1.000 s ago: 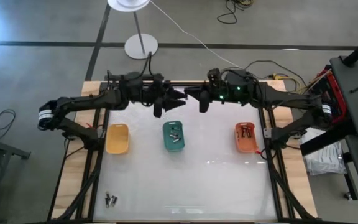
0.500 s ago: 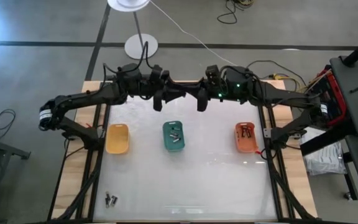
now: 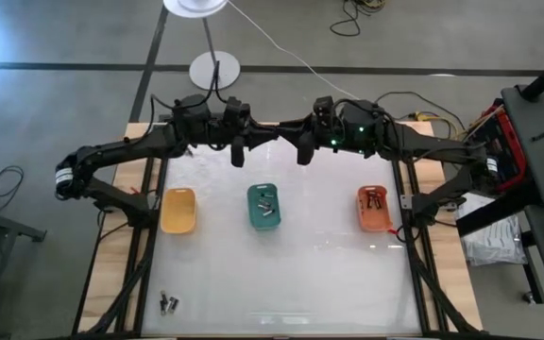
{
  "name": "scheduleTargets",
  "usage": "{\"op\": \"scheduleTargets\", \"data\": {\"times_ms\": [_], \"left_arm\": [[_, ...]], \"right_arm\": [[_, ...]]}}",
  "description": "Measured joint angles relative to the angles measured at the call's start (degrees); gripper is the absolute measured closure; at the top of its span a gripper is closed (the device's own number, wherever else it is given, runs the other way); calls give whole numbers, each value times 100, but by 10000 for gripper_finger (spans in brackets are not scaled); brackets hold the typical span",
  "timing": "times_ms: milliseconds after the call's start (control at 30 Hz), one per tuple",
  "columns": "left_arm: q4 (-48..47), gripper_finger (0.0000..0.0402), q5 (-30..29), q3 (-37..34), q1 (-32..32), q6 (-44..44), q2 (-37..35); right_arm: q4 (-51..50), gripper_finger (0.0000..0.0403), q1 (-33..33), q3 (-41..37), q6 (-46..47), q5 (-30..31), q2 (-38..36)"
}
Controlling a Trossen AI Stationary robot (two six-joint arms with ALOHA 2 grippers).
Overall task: Sort batteries
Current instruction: Put the black battery into the yellow bin
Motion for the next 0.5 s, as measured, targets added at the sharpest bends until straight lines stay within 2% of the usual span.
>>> {"op": "scheduleTargets", "data": {"times_ms": [100, 233, 367, 500], "left_arm": [[-670, 395, 140, 0, -9, 87, -158], [-2397, 395, 27, 4, -164, 446, -728], [-4426, 395, -773, 4, -668, 405, -1323], [-6233, 395, -1707, -42, -1492, -603, -1744]], "right_arm": [[-24, 219, -1, 85, -344, 68, -38], [-31, 174, -108, 248, -790, 96, -223], [-32, 148, -242, 287, -935, 281, -359], [-67, 135, -264, 283, -1068, 496, -352]]}}
